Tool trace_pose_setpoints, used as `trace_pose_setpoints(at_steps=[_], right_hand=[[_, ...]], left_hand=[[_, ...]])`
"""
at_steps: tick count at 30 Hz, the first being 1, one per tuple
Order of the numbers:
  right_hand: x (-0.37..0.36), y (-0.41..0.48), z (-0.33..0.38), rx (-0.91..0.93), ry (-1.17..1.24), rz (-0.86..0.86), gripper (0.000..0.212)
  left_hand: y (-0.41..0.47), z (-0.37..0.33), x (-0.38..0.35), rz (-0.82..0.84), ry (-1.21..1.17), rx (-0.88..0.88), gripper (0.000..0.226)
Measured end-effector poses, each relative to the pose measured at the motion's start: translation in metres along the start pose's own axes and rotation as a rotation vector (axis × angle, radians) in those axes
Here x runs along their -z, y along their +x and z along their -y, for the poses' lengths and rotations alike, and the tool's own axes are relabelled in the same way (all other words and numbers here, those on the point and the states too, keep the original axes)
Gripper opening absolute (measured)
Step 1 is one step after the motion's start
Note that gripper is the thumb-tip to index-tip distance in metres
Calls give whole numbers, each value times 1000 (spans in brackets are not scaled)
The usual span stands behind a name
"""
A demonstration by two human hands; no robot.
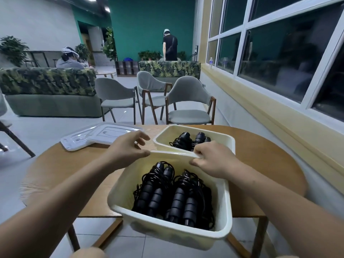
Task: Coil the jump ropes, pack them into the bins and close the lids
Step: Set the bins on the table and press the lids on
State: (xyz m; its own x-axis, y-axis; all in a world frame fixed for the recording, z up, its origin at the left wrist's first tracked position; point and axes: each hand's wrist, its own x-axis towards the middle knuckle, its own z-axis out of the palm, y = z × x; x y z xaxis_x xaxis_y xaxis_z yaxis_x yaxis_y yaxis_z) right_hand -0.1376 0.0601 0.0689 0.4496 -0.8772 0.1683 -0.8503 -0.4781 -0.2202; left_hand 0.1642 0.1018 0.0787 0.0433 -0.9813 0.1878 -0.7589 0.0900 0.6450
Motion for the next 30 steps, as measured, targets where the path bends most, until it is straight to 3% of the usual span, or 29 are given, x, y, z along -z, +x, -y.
trace_pose_setpoints(at_steps=[4, 10, 14, 17, 23, 30], right_hand=[[5, 4, -6, -40, 47, -12, 37], [0, 18, -9, -246, -111, -73, 25], [-1, 26, -10, -374, -172, -39, 20], [-1, 32, -12, -372, -158, -10, 19], [12, 22, -36, -163, -82, 104, 45], [-4, 16, -48, -198, 179, 13, 40]], left_hand=[[4, -1, -3, 9, 0, 15, 33], [9, -2, -12, -7, -48, 50, 45], [11, -3, -25, -18, 85, 49, 36], [13, -11, -39, -41, 103, 24, 32], [12, -20, -79, -85, -39, 47, 34], [31, -19, -73, -10, -117, 65, 70]])
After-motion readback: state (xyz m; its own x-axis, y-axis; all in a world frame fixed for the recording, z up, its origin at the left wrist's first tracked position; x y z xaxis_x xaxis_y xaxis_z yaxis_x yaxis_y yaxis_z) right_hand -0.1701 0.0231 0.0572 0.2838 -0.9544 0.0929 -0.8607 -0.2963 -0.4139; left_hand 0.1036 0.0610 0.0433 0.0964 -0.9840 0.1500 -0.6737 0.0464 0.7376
